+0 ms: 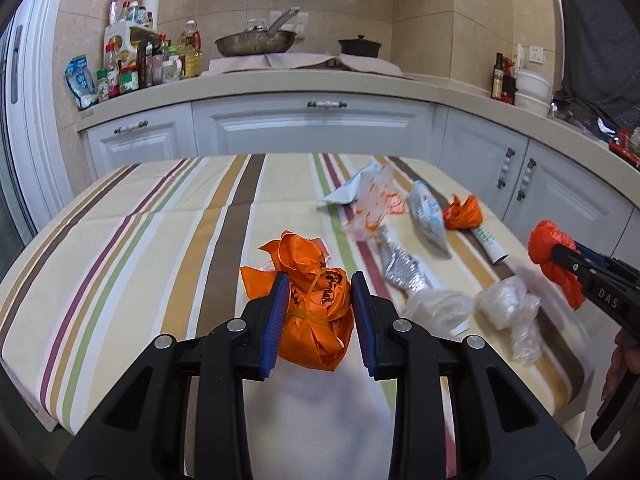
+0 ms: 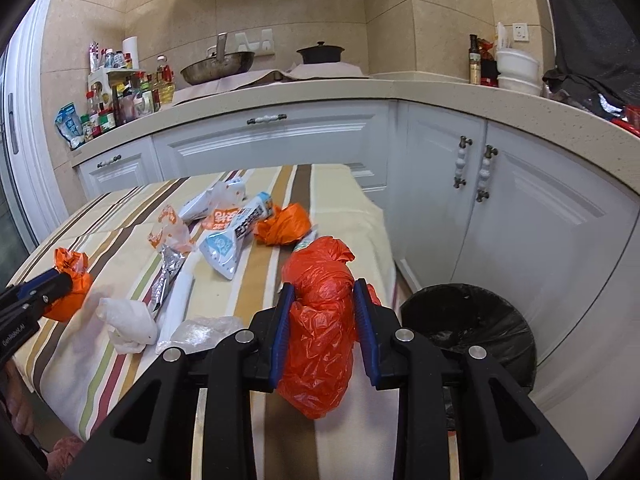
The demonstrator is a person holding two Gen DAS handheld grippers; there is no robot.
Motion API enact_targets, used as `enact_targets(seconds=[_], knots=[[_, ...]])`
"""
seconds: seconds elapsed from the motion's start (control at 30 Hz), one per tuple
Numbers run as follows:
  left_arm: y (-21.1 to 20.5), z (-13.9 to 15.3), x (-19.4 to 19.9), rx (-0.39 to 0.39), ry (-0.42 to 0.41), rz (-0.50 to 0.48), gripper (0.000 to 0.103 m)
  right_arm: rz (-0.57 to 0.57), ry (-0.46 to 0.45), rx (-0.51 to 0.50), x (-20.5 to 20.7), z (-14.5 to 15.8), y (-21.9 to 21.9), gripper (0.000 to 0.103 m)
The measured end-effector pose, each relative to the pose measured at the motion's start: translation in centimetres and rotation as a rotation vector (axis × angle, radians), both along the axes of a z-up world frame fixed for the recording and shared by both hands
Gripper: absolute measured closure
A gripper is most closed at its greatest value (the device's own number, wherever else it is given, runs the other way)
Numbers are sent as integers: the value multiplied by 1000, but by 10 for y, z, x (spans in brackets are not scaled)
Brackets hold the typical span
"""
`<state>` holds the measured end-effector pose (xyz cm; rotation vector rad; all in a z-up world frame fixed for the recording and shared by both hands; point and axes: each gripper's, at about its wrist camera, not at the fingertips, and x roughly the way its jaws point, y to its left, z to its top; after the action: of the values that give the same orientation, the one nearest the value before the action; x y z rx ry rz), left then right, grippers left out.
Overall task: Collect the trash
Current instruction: 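Carry both orange bags over the black bin and open both tools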
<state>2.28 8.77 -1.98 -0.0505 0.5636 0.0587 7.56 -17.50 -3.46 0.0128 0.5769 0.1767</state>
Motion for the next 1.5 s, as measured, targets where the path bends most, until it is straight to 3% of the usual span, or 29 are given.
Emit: enact_targets(seconds=[0.33,0.77,1.1,1.43,1.5], knots=[[-60,25,17,-39,-60,-161,72,-135,-53,-24,-16,12,-48,72],[-206,14,50,-18,-30,-419,72,-293,-72,1,-22,4,-134,72],[-281,-2,86,12,21,-454,72,-298,-41,36,5,-18,-174,72],[-330,-22,126,19,105,-430,71,-278,2,76,45,-44,-204,72],[-335,-29,135,18,132,-412,68,-283,8,84,52,-49,-208,62]])
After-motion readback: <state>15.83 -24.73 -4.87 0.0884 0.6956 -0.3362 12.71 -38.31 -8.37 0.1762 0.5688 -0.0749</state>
